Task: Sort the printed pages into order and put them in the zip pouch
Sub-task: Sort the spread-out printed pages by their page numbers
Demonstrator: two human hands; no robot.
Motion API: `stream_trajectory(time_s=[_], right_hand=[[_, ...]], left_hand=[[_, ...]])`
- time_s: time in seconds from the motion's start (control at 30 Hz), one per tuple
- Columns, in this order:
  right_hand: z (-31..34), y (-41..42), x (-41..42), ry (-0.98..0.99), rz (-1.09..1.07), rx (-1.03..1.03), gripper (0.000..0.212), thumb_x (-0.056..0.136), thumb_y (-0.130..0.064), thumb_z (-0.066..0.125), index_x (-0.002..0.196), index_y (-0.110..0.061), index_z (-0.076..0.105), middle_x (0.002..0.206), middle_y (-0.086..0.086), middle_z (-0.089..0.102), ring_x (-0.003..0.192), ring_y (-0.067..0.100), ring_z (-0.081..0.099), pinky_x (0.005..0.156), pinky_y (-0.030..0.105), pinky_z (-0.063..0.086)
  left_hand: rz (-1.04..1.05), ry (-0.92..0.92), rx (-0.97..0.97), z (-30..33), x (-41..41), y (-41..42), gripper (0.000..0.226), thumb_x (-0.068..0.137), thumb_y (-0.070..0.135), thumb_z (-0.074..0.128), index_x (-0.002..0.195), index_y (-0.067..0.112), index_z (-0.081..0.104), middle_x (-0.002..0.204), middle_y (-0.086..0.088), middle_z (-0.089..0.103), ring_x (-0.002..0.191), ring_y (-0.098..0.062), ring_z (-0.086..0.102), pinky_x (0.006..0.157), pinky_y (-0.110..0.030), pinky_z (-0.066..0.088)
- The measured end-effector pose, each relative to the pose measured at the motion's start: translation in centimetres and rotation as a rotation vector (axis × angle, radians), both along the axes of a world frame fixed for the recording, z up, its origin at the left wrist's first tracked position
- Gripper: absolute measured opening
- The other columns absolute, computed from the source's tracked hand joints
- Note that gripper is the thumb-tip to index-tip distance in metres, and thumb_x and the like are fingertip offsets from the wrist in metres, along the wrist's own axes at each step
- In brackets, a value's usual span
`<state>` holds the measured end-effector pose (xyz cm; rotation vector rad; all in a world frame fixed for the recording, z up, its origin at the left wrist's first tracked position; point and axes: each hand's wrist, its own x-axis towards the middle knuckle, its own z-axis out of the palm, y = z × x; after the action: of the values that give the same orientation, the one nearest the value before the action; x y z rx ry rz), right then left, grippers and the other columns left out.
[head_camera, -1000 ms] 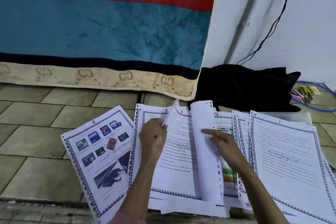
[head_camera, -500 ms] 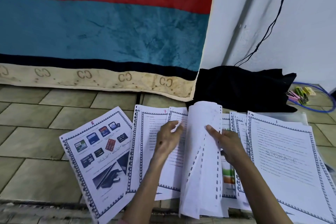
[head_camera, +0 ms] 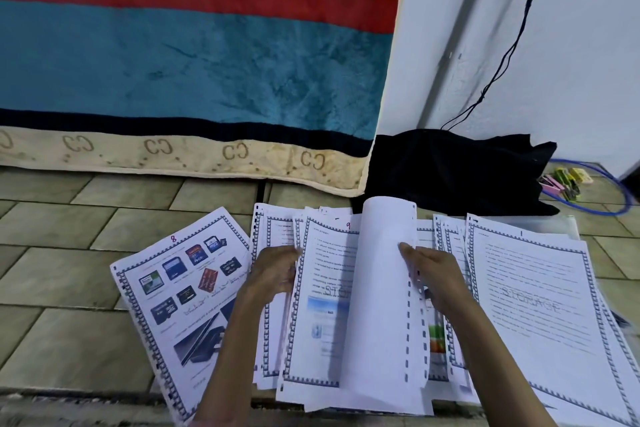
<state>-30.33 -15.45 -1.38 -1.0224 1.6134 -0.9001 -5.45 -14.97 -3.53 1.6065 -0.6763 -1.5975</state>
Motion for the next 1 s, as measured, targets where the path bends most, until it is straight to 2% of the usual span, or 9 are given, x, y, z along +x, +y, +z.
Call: stream_trajectory(time_s=[0.17,0.3,0.4,0.47,0.63,0.77,0.83,0.9,1.0], right_hand=[[-0.1,0.2,-0.2,0.024,-0.021,-0.016,0.046,0.086,-0.013,0.065,0.05,-0.01,0.036,0.042,-0.001,0.034,0.038,0.014,0.032,0.04,0.016,0.025],[0.2,0.5,0.1,0.067,-0.035,-0.041,0.011,0.085,0.002,0.056,0.083,0.011,0.051,0.06,0.01,0.043,0.057,0.015,0.043,0.046,0.019,0.03],[0.9,0.5,0.4,0.048,-0.076,-0.049,0.045,0.088,0.006,0.05,0.132,-0.007,0.047,0.097,0.029,0.063,0.088,0.037,0.061,0.066,0.035,0.049],[0.8,0.5,0.2,0.055,-0.081,-0.066,0.067,0.088,0.007,0.047,0.145,-0.023,0.03,0.105,0.038,0.059,0.08,0.035,0.058,0.063,0.033,0.044],[1.1,0.1,0.2,0.172,0.007,-0.135,0.057,0.087,0.006,0.038,0.134,-0.024,0.051,0.106,0.011,0.061,0.059,0.021,0.052,0.049,0.017,0.039],[2.8,0.1,2.0,0.03,0.16,-0.013,0.039,0.09,-0.04,0.055,0.123,-0.021,0.06,0.114,-0.004,0.059,0.1,0.018,0.057,0.07,0.029,0.046],[3.0,0.0,2.5,0.129,0.219,-0.051,0.034,0.084,-0.037,0.065,0.113,-0.02,0.062,0.109,0.002,0.067,0.092,0.02,0.063,0.072,0.032,0.05],[2.9,-0.2,2.4,0.279,0.187,-0.098,0.019,0.084,-0.014,0.066,0.101,-0.014,0.061,0.101,0.013,0.07,0.078,0.023,0.064,0.069,0.031,0.05],[2.5,-0.3,1.7,0.321,0.159,-0.111,0.02,0.085,0.004,0.055,0.102,-0.004,0.059,0.096,0.017,0.067,0.079,0.032,0.064,0.072,0.038,0.052]], left_hand=[[0.071,-0.144,-0.091,-0.5,-1.1,-0.5,0.024,0.078,0.0,0.069,0.102,0.003,0.07,0.093,-0.012,0.072,0.087,-0.026,0.069,0.085,-0.04,0.055],[0.175,-0.113,-0.136,-0.8,-0.7,-0.5,0.016,0.07,0.007,0.079,0.084,0.012,0.071,0.088,-0.011,0.073,0.081,-0.024,0.069,0.081,-0.034,0.055],[0.28,-0.267,-0.139,-1.5,-0.2,-0.7,0.027,0.078,0.014,0.074,0.1,0.001,0.068,0.091,-0.007,0.071,0.084,-0.021,0.066,0.078,-0.025,0.049],[0.32,-0.314,-0.126,-1.4,-0.1,-0.7,0.038,0.079,0.016,0.072,0.113,-0.001,0.063,0.109,-0.013,0.069,0.099,-0.027,0.065,0.091,-0.033,0.05],[0.065,0.096,-0.107,1.2,-2.6,-0.2,0.048,0.095,0.045,0.042,0.112,0.004,0.06,0.101,-0.013,0.067,0.084,-0.025,0.064,0.071,-0.032,0.053],[-0.2,0.297,-0.072,2.8,-6.4,-0.4,0.084,0.082,0.074,0.001,0.106,0.026,0.064,0.105,-0.001,0.069,0.105,-0.024,0.061,0.092,-0.04,0.043],[-0.198,0.312,-0.081,2.7,-7.2,-0.3,0.079,0.086,0.07,0.002,0.108,0.025,0.063,0.108,-0.002,0.069,0.109,-0.021,0.06,0.097,-0.039,0.04],[-0.15,0.166,-0.131,2.3,-7.0,0.0,0.061,0.095,0.058,0.016,0.114,0.02,0.06,0.117,-0.005,0.066,0.109,-0.021,0.06,0.094,-0.034,0.042],[-0.109,-0.624,-0.172,0.3,-5.6,0.0,0.038,0.098,0.026,0.042,0.13,0.008,0.048,0.135,-0.012,0.053,0.123,-0.026,0.051,0.097,-0.03,0.04]])
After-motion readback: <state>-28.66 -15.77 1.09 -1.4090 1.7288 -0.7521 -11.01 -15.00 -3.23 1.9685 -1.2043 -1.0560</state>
